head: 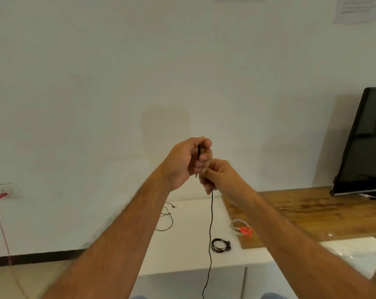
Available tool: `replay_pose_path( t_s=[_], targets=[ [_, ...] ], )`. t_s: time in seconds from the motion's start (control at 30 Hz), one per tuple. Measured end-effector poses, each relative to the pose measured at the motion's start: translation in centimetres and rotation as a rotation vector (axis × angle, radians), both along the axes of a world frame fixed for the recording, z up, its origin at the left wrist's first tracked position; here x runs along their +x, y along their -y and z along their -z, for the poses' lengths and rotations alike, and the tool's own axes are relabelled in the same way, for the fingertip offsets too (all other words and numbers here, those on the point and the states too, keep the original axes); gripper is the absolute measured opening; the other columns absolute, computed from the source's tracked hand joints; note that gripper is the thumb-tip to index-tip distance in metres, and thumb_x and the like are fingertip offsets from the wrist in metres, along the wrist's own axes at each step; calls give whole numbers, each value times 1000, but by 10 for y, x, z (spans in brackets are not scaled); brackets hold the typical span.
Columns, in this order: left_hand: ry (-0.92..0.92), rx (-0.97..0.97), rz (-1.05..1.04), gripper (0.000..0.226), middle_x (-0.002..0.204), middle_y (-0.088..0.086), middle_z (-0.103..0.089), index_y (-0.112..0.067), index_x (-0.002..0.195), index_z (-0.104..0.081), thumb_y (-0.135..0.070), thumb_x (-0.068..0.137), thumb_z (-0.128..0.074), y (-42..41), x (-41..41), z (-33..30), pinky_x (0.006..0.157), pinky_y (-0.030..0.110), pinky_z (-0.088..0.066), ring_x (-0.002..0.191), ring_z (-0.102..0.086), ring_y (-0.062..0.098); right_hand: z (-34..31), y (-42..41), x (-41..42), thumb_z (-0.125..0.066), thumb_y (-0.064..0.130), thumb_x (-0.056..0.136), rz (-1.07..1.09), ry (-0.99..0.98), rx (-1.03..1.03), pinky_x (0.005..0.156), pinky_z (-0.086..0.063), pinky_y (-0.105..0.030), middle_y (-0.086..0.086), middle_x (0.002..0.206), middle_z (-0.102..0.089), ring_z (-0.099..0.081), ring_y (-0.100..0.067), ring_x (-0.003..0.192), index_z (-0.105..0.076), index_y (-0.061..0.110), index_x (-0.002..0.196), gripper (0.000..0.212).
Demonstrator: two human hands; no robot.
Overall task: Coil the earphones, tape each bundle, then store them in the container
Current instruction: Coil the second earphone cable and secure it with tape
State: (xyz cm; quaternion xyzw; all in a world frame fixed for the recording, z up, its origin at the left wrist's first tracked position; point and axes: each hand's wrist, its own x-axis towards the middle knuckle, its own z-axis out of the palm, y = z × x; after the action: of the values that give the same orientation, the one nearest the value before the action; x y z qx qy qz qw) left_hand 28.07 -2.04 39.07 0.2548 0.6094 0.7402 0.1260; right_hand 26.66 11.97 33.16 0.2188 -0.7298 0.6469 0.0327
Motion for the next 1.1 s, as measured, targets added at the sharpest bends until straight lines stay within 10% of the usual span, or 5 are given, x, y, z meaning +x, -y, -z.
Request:
replay_pose_path(
  t_s=[0.6, 0.9, 1.1],
  targets=[
    [-110, -424, -203, 76, 66, -5, -53, -15, 91, -56, -70, 86, -4, 8, -9, 53, 57, 18, -35, 54, -43, 5, -18, -18, 44, -61, 15, 93, 120, -235, 457, 46, -26, -13, 14, 46, -37, -31, -5, 44, -69, 4, 80, 18],
    [31, -291, -29, 74, 60, -3, -33, -17, 77, -43, -75, 86, 1, 1, 5, 55, 56, 27, -27, 55, -27, 15, -50, -35, 15, -65, 18, 92, 223, -388, 476, 60, -47, -21, 3, 71, -67, -55, -11, 61, -72, 12, 88, 10],
    [94, -269, 41, 75, 59, -2, -27, -17, 72, -40, -77, 83, 3, -2, 14, 49, 53, 26, -30, 53, -22, 15, -47, -35, 5, -64, 13, 92, 149, -336, 313, 48, -34, -17, 15, 48, -49, -39, -5, 45, -70, 8, 88, 9]
  ],
)
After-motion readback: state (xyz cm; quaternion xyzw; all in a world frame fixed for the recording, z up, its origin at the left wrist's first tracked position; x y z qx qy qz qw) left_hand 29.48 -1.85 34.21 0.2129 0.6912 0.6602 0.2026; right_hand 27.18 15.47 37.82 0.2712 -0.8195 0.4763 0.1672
